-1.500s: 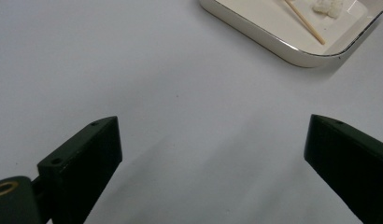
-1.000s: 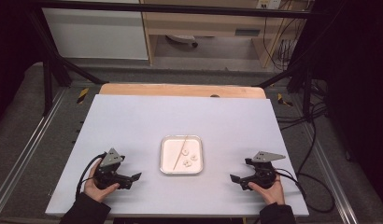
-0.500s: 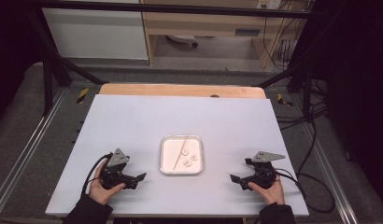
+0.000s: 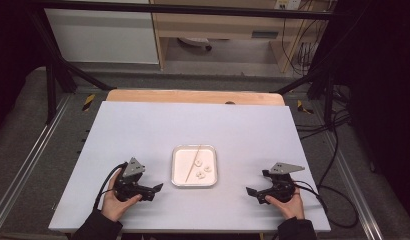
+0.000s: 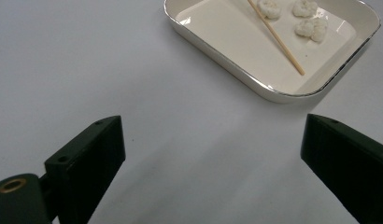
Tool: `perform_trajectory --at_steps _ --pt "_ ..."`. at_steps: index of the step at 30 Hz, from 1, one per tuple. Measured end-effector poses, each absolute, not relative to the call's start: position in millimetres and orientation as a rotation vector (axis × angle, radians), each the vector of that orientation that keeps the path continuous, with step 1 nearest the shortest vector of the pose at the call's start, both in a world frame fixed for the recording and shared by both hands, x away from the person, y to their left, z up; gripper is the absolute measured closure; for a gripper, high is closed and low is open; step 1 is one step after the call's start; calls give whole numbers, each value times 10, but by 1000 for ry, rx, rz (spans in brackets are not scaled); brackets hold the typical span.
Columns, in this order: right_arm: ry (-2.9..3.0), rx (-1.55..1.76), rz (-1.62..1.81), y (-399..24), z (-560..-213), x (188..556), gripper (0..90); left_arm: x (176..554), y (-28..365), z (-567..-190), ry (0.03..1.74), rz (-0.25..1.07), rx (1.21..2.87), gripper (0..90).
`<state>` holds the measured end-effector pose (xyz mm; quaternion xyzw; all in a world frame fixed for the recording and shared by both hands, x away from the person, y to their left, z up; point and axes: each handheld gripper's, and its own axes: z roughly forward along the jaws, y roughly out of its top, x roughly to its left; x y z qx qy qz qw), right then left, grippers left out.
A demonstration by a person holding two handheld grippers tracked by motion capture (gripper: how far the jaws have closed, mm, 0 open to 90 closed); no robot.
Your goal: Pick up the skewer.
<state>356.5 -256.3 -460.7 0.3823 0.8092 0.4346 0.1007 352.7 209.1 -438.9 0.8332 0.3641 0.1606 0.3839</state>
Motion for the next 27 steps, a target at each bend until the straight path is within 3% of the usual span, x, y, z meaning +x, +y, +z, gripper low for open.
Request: perform_trajectory --at_steps 27 --pt "2394 1128 1280 -2561 -4607 3562 9 3680 1425 -4233 918 435 2177 94"
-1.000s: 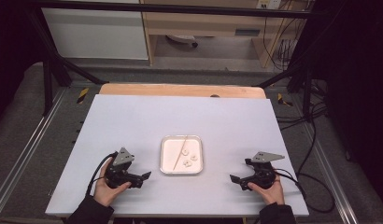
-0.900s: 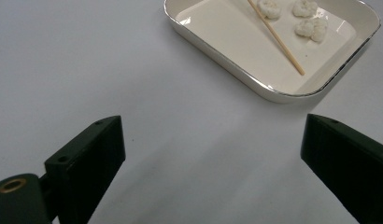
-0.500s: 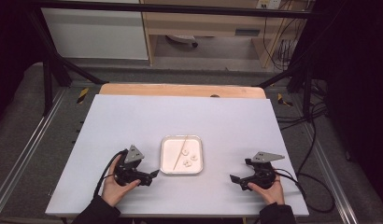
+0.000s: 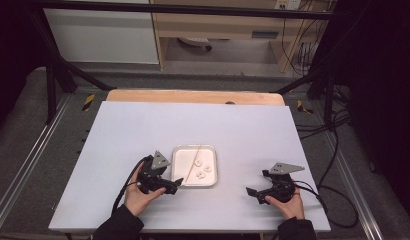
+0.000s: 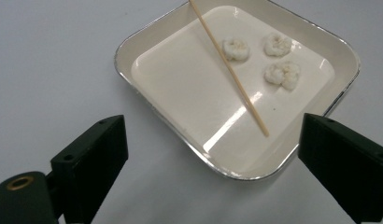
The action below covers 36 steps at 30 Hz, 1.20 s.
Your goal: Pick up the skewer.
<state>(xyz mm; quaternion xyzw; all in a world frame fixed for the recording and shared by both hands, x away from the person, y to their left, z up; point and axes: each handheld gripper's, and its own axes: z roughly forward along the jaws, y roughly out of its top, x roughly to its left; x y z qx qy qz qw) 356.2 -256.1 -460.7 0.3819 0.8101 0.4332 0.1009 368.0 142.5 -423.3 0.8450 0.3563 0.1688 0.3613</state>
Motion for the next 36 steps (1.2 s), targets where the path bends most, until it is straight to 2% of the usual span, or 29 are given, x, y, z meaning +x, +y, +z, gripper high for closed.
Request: perform_trajectory --at_steps 5,17,36 --pt "2392 1129 1282 -2560 -4607 3561 9 3729 1304 -4223 944 432 2180 132" --pt "2397 1125 1279 -2560 -4609 3565 9 3824 1066 -4275 997 433 2175 291" --pt "2399 1124 1281 -2559 -4609 3565 9 3869 866 -4387 1036 470 2192 689"
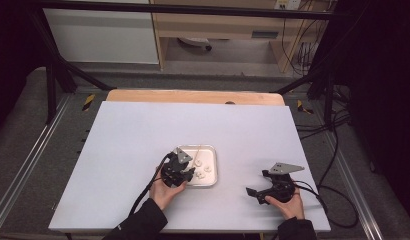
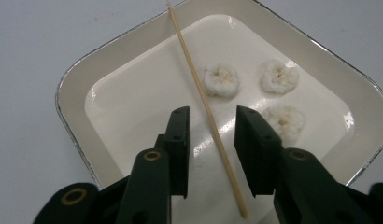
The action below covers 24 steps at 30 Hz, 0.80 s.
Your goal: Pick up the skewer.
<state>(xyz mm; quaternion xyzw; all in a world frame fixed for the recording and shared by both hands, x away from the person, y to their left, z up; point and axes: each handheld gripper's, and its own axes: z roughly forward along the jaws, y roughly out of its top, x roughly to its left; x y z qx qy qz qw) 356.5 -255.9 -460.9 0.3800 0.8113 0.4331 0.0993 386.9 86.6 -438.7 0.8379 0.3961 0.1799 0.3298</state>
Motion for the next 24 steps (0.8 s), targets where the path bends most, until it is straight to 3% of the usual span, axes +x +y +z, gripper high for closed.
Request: perform_trajectory --at_steps 8,24 --pt "2399 1123 1281 -2560 -4608 3565 9 3857 810 -4415 1064 467 2172 802" --pt "2398 1121 1282 -2557 -4611 3566 9 3832 810 -4458 1162 471 2109 879"
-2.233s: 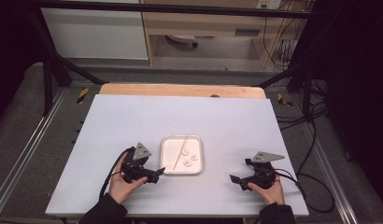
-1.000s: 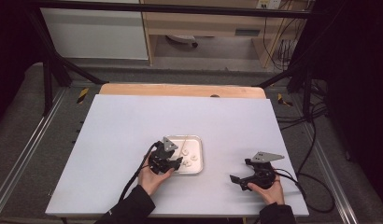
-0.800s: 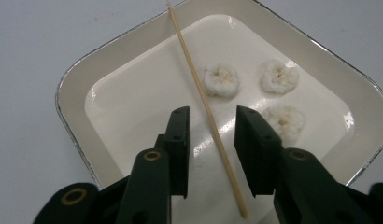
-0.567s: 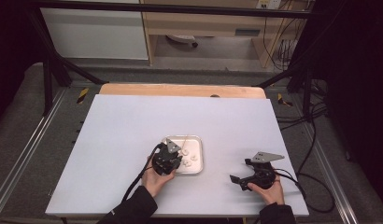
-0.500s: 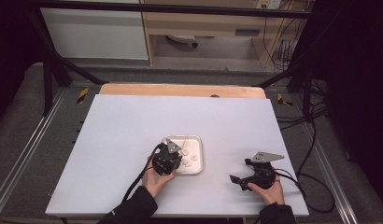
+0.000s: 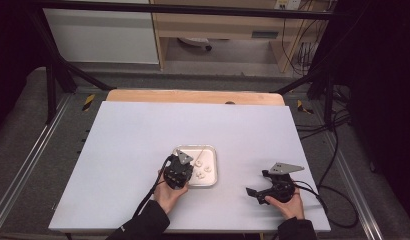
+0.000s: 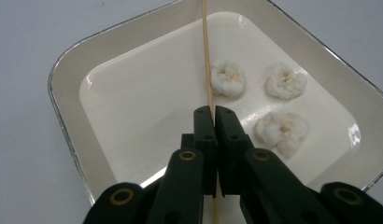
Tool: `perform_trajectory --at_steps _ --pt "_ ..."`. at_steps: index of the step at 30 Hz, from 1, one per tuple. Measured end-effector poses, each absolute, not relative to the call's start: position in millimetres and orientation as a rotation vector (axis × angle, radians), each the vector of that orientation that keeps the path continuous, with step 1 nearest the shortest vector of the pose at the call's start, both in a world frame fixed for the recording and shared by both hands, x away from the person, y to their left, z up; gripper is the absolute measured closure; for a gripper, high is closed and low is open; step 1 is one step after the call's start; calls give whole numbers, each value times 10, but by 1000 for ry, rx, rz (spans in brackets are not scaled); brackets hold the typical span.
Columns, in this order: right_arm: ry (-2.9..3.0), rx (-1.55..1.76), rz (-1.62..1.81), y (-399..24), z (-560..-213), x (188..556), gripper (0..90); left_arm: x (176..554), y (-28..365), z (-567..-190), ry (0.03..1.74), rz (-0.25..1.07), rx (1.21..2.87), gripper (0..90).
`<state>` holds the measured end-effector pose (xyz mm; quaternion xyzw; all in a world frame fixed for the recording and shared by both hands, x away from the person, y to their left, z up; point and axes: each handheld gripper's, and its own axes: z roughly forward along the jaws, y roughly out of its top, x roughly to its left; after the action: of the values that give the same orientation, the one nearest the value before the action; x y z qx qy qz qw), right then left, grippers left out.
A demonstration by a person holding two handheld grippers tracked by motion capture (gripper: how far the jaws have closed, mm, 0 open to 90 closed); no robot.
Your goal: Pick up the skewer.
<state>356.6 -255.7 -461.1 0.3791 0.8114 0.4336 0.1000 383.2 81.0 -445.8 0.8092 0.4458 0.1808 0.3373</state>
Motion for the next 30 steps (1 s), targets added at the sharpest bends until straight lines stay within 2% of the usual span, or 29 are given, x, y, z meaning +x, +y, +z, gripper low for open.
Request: perform_trajectory --at_steps 16,30 --pt "2402 1116 1275 -2554 -4612 3566 10 3774 974 -4320 1097 463 2055 882" --pt "2404 1102 1257 -2529 -4609 3559 8 3688 1199 -4196 941 366 2097 882"
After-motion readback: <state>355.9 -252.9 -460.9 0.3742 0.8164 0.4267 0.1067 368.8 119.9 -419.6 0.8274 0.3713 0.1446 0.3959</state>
